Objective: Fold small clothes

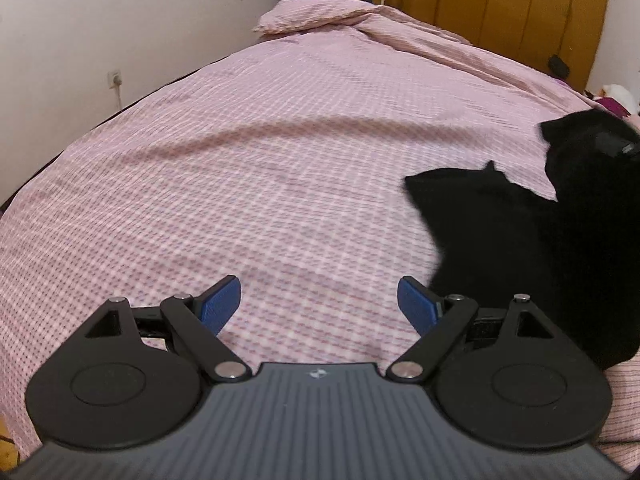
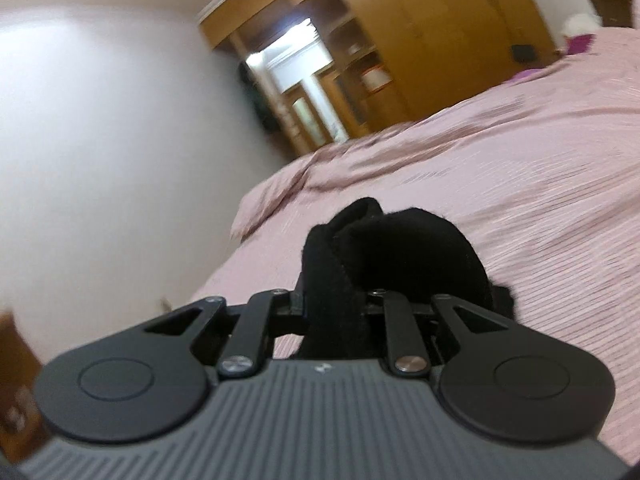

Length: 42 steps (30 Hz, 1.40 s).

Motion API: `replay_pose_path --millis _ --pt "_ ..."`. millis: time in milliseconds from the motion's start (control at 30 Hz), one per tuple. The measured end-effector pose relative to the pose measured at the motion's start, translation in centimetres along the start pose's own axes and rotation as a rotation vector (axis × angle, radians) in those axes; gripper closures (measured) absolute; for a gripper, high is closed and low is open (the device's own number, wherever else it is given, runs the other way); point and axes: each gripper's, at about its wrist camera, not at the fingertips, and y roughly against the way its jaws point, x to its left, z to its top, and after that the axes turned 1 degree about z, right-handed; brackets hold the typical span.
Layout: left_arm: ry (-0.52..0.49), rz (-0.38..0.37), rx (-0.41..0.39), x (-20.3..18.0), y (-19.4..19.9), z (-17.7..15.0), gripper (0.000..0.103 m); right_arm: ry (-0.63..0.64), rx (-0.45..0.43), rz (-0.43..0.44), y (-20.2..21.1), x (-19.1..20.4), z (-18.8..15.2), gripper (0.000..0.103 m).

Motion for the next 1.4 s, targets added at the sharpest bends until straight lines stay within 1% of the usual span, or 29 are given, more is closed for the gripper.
replay_pose_path --millis 100,200,267,367,467,533,600,633,700,733,767,867,933,1033,1100,1233,1300,1400 --pt "0.024 0.004 0.010 1.3 -0.4 -0.2 0.014 0.068 0.092 -0.009 -2.9 1.4 -2.5 0.084" --pt "0.047 0.005 0.021 2.4 -0.8 -0.4 0.014 0.106 0.190 -0.026 -5.5 1.8 -4.9 0.084" --pt "0.055 0.001 0.024 2.8 -1.0 -0.5 0.014 0.126 0.201 -0.022 -5.9 1.9 -5.5 0.084" --pt "0.056 -0.006 0.016 3.3 -1.1 -0.4 0.014 0.140 0.190 -0.030 -4.9 3.1 -4.7 0.084" --pt "0.063 -0.013 0.006 3.7 -1.1 -0.2 0.014 0.195 0.180 -0.039 -4.5 4.4 -3.8 0.084" --pt "0.072 -0.013 0.003 3.8 -1.1 0.0 0.014 0.241 0.198 -0.036 -4.9 5.5 -4.1 0.084" --pt "0.078 -0.013 0.001 3.8 -1.1 0.1 0.014 0.321 0.257 -0.042 -6.0 6.6 -5.5 0.083" --pt "0.078 -0.011 -0.001 3.7 -1.1 0.1 0.014 0.347 0.280 -0.040 -6.4 6.8 -6.1 0.080" --pt "0.071 -0.011 -0.007 3.6 -0.9 0.2 0.014 0.343 0.264 -0.001 -6.1 6.7 -6.5 0.069" --pt "0.067 -0.015 -0.009 3.5 -0.9 0.3 0.014 0.312 0.258 0.031 -5.6 6.5 -6.3 0.057" --pt "0.065 -0.020 -0.010 3.3 -0.8 0.4 0.014 0.275 0.261 0.069 -4.9 6.2 -6.0 0.048" --pt "0.059 -0.038 -0.025 2.8 -0.3 0.8 0.014 0.231 0.260 0.137 -2.7 5.7 -4.9 0.046" --pt "0.057 -0.057 -0.041 2.3 0.3 1.1 0.014 0.216 0.231 0.170 -0.4 5.4 -4.4 0.046" --pt "0.057 -0.106 -0.063 1.5 1.1 1.6 0.014 0.219 0.183 0.192 2.4 4.9 -3.5 0.046" --pt "0.065 -0.153 -0.071 0.9 1.6 1.8 0.014 0.223 0.150 0.177 4.6 4.4 -3.1 0.046" --pt "0.078 -0.268 -0.071 -0.6 2.3 1.9 0.014 0.228 0.109 0.046 6.8 2.2 -2.7 0.046" --pt "0.079 -0.310 -0.064 -1.6 2.3 1.7 0.014 0.213 0.106 -0.010 7.5 0.9 -2.9 0.046" --pt "0.089 -0.374 -0.046 -3.0 1.9 1.4 0.014 0.165 0.117 -0.063 8.2 -0.7 -3.3 0.046"
